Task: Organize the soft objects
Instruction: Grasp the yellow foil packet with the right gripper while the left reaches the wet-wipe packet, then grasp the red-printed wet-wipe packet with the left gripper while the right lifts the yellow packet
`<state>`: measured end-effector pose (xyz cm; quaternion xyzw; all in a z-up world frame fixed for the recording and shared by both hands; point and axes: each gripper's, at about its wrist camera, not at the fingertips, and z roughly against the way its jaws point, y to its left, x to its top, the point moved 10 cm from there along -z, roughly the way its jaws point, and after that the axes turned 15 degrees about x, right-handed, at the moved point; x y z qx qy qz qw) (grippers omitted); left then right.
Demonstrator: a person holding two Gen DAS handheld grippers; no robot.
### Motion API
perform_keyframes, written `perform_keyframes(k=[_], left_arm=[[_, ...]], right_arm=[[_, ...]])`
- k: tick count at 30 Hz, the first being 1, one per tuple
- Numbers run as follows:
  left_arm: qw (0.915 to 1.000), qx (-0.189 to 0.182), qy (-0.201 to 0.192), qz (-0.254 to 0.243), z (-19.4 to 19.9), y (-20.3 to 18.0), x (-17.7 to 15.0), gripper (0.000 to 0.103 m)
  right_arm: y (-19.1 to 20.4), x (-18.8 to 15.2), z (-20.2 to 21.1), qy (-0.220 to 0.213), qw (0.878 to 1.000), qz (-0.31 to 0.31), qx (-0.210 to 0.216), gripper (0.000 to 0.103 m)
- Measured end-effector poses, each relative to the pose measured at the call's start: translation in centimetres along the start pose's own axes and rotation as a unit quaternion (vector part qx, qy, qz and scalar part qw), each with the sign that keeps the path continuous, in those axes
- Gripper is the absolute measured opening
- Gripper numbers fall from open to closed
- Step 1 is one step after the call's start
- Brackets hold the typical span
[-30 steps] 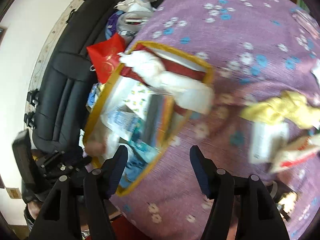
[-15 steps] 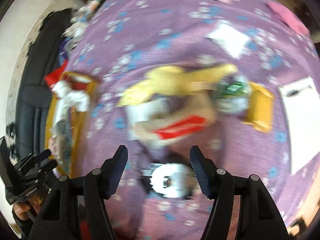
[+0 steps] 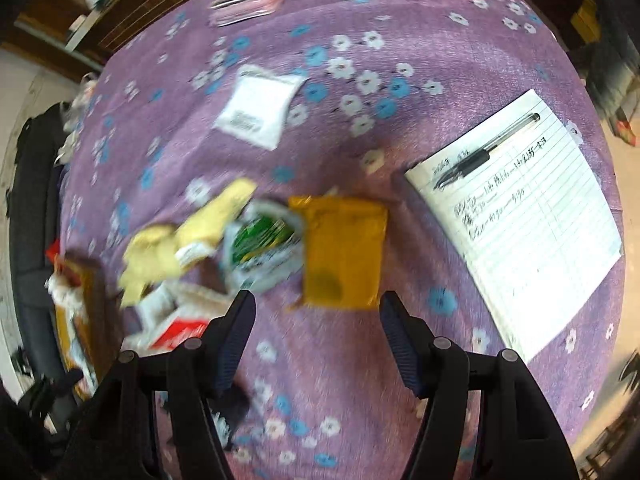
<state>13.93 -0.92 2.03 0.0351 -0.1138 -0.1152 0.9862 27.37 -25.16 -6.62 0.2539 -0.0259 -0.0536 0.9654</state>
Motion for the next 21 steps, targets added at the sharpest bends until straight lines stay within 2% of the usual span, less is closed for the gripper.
perform_keyframes(k=[4, 5, 6, 8, 10, 12, 14, 17, 21], left_arm=[[0.9997, -0.01, 0.0, -0.021, -0.8, -1.7, 2.5, 0.049], [0.9996, -0.012, 0.0, -0.027, -1.1, -2.0, 3.1, 0.049], [0.9993, -0.015, 0.002, -0.033, -1.4, -2.4, 3.8, 0.049], [0.9986, -0.026, 0.008, -0.045, -2.1, -3.3, 5.2, 0.049], [0.9971, -0.035, 0.015, -0.067, -2.8, -4.6, 6.5, 0.049], [0.9944, -0.039, 0.01, -0.098, -3.2, -6.0, 7.2, 0.049], [0.9902, -0.039, 0.009, -0.134, -3.9, -7.4, 7.6, 0.049], [0.9818, -0.051, 0.031, -0.181, -5.5, -9.7, 7.4, 0.048], [0.9719, -0.042, 0.051, -0.226, -7.6, -12.0, 6.6, 0.049]], right_arm=[[-0.8, 0.8, -2.4, 0.007, 1.0, -0.002, -0.018, 0.064], [-1.1, 0.7, -3.0, 0.009, 1.0, -0.008, -0.018, 0.061], [-1.6, 0.6, -3.2, 0.006, 1.0, -0.015, -0.024, 0.044], [-1.7, 0.3, -2.9, -0.011, 0.999, -0.025, -0.018, 0.044], [-1.7, -1.4, -2.1, -0.018, 0.999, -0.04, -0.01, 0.044], [-1.2, -3.5, -1.0, -0.026, 0.999, -0.029, -0.006, 0.044], [-1.5, -5.8, 0.0, -0.026, 0.999, -0.022, -0.024, 0.044], [-2.1, -8.4, 1.2, -0.032, 0.998, -0.044, -0.007, 0.044], [-3.2, -10.8, 3.0, -0.042, 0.997, -0.064, -0.002, 0.044]])
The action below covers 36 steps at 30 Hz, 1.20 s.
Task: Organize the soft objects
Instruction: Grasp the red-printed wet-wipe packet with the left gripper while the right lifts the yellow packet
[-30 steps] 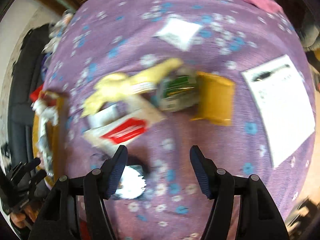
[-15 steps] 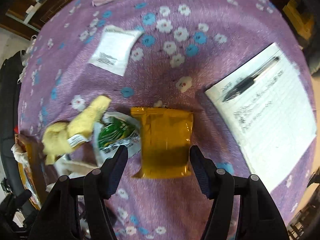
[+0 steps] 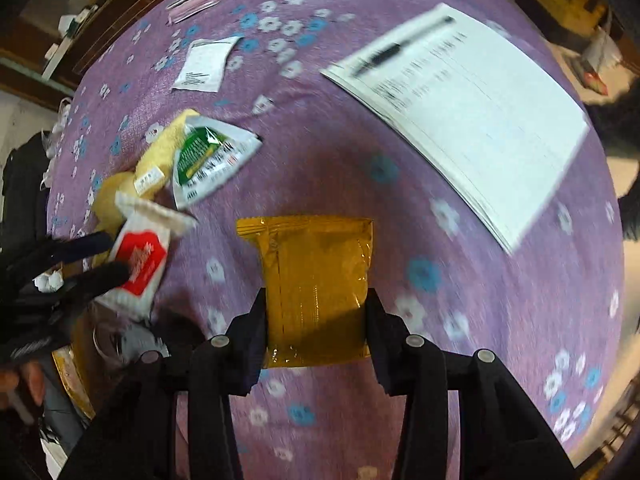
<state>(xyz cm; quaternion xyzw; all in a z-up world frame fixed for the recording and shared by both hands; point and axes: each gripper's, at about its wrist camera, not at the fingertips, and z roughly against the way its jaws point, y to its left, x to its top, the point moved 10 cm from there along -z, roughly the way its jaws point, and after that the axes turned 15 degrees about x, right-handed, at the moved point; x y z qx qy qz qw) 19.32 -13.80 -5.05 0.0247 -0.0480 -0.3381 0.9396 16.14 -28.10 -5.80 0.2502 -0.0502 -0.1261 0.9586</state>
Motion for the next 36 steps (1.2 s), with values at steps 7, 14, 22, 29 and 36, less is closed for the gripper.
perform_keyframes(k=[7, 14, 22, 29, 36], left_arm=[[0.9999, 0.001, 0.01, 0.007, -3.1, -0.4, 0.3, 0.041], [0.9999, 0.009, -0.001, 0.011, -2.4, 0.5, -0.4, 0.031], [0.9967, -0.01, -0.036, 0.072, 0.7, 2.8, -1.5, 0.031], [0.9905, -0.021, -0.047, 0.127, 3.3, 4.5, -3.4, 0.031], [0.9771, -0.001, -0.056, 0.205, 7.0, 6.5, -9.0, 0.032]], right_arm=[[-1.6, -1.3, 2.1, -0.014, 1.0, -0.016, 0.005, 0.044], [-0.5, -1.1, 1.4, -0.016, 1.0, -0.01, 0.006, 0.044], [1.5, -0.1, 1.3, -0.007, 1.0, 0.027, 0.005, 0.044], [6.8, 1.8, 0.9, 0.019, 0.994, 0.105, 0.01, 0.044], [14.2, 1.4, -1.6, 0.054, 0.978, 0.199, 0.031, 0.044]])
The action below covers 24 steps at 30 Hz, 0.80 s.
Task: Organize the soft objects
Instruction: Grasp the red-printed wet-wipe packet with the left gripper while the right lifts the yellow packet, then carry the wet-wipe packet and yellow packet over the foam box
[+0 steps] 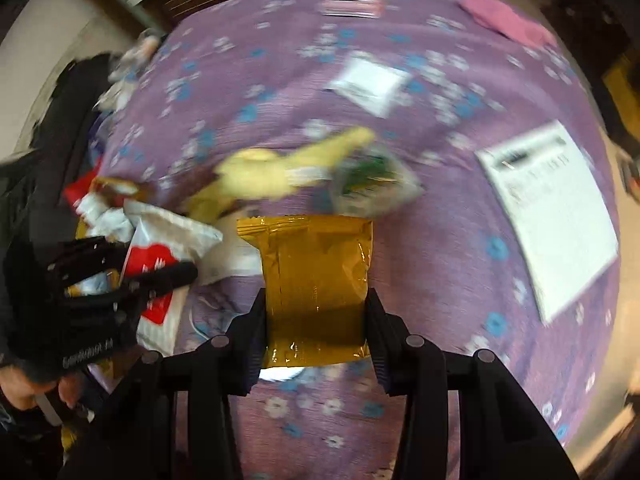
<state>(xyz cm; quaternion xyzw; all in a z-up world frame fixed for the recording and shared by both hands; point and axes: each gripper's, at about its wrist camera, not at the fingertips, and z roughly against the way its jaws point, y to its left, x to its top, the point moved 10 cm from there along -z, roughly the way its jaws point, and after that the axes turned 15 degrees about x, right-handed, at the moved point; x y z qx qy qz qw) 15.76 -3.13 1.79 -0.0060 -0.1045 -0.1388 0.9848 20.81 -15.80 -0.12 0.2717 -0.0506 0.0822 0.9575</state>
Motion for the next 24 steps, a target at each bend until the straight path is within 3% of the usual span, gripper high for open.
perform_keyframes(k=[6, 12, 18, 24], left_arm=[[0.9965, 0.05, -0.016, 0.065, 2.9, 4.1, -5.3, 0.032], [0.9888, 0.098, -0.007, 0.112, 3.4, 7.1, -11.0, 0.032], [0.9841, 0.113, 0.003, 0.137, 3.5, 8.9, -15.0, 0.032], [0.9814, 0.121, 0.004, 0.149, 4.0, 10.5, -16.9, 0.032]], right_arm=[[5.6, 0.4, -2.4, 0.018, 0.997, 0.072, 0.032, 0.044], [9.7, -1.0, -5.0, 0.043, 0.99, 0.123, 0.047, 0.044], [12.9, -2.8, -6.8, 0.06, 0.985, 0.15, 0.057, 0.044], [14.6, -3.8, -7.5, 0.066, 0.983, 0.162, 0.055, 0.044]])
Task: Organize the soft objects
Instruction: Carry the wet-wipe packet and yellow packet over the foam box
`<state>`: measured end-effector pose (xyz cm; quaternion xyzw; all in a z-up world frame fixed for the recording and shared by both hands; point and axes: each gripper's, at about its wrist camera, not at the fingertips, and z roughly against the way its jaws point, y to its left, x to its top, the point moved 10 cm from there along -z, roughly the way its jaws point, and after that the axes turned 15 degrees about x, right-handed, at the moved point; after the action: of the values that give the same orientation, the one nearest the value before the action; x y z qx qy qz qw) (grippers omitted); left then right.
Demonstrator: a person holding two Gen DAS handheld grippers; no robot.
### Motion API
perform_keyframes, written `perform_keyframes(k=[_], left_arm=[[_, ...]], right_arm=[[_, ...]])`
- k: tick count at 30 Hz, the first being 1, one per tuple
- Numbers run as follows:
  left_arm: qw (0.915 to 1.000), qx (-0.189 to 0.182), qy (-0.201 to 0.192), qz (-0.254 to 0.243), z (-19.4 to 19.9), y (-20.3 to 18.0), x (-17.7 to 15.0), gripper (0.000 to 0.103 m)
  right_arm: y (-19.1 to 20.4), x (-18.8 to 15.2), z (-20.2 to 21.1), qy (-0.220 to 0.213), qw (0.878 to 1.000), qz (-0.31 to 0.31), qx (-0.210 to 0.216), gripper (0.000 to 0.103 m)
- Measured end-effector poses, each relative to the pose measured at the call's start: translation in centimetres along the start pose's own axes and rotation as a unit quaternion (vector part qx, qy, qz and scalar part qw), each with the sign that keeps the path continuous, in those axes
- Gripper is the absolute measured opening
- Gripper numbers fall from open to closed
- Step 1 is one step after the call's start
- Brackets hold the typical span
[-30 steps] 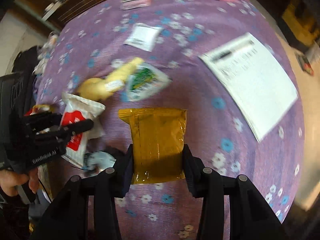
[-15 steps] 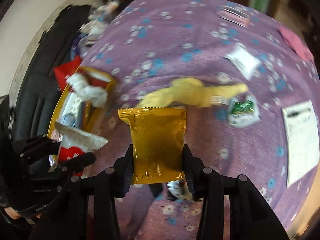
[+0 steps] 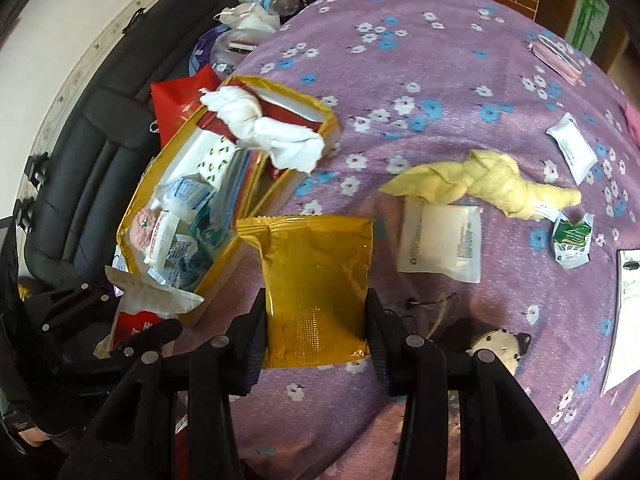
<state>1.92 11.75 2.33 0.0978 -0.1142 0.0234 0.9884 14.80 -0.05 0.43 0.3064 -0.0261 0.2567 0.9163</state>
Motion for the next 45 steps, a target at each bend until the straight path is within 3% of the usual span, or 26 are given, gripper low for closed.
perform_keyframes(k=[15, 20, 25, 30, 45], left_arm=[[0.9999, -0.007, -0.005, 0.007, 0.3, 3.3, -0.3, 0.032], [0.9993, -0.002, -0.012, 0.034, 1.0, 7.3, 0.5, 0.032], [0.9963, 0.022, -0.017, 0.081, 0.9, 13.8, 1.9, 0.032], [0.9957, 0.028, -0.027, 0.084, -0.2, 16.7, 3.8, 0.032], [0.9995, -0.027, 0.01, 0.016, -7.6, 13.4, 7.9, 0.032]], right_arm=[[3.4, 0.4, -2.3, 0.014, 1.0, 0.021, -0.003, 0.044], [4.3, 0.6, -2.9, 0.017, 1.0, 0.026, -0.001, 0.044], [4.7, 0.7, -3.3, 0.018, 0.999, 0.026, -0.001, 0.044], [4.8, 0.7, -3.4, 0.02, 0.999, 0.024, -0.006, 0.044], [6.6, 2.1, -5.6, 0.03, 0.999, 0.022, -0.013, 0.044]])
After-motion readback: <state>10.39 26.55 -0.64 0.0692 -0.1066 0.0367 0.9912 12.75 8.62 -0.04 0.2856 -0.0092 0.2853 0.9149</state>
